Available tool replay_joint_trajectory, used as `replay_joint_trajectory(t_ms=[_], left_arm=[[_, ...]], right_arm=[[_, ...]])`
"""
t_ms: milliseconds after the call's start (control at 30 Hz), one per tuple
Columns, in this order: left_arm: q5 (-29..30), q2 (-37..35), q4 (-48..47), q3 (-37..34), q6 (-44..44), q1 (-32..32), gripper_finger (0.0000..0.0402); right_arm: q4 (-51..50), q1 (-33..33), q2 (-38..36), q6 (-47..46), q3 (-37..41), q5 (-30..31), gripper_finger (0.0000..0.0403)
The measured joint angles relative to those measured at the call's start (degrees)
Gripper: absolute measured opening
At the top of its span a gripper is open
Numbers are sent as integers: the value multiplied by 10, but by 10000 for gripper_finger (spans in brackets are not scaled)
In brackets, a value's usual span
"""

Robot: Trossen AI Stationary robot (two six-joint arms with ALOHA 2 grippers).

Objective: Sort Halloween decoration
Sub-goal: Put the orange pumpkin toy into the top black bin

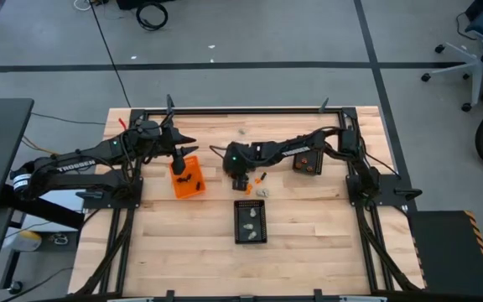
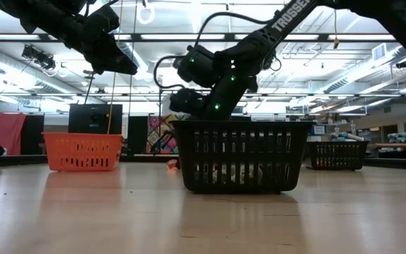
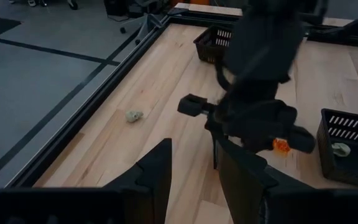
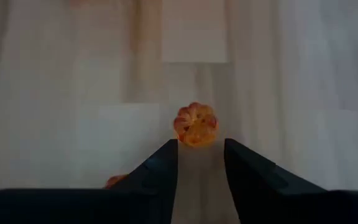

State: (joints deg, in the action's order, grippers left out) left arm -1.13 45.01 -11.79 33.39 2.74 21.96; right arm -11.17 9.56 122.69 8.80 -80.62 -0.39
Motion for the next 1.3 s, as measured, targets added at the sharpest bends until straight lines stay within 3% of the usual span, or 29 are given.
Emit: replay_joint_trajectory(t_ms=[133, 533, 700, 933, 1300], left_arm=[[0, 0, 0, 0, 0, 0, 132], [0, 0, 0, 0, 0, 0, 132], [0, 0, 0, 0, 0, 0, 132], [0, 0, -1, 0, 0, 0, 132], [0, 0, 0, 0, 0, 0, 132]], right_arm=[[14, -12, 0, 4, 0, 54, 144], [85, -16, 6, -18, -1, 38, 221], [101, -13, 20, -23, -1, 38, 230], [69, -13, 20, -33, 0, 36, 201], [62, -12, 19, -28, 0, 38, 100]])
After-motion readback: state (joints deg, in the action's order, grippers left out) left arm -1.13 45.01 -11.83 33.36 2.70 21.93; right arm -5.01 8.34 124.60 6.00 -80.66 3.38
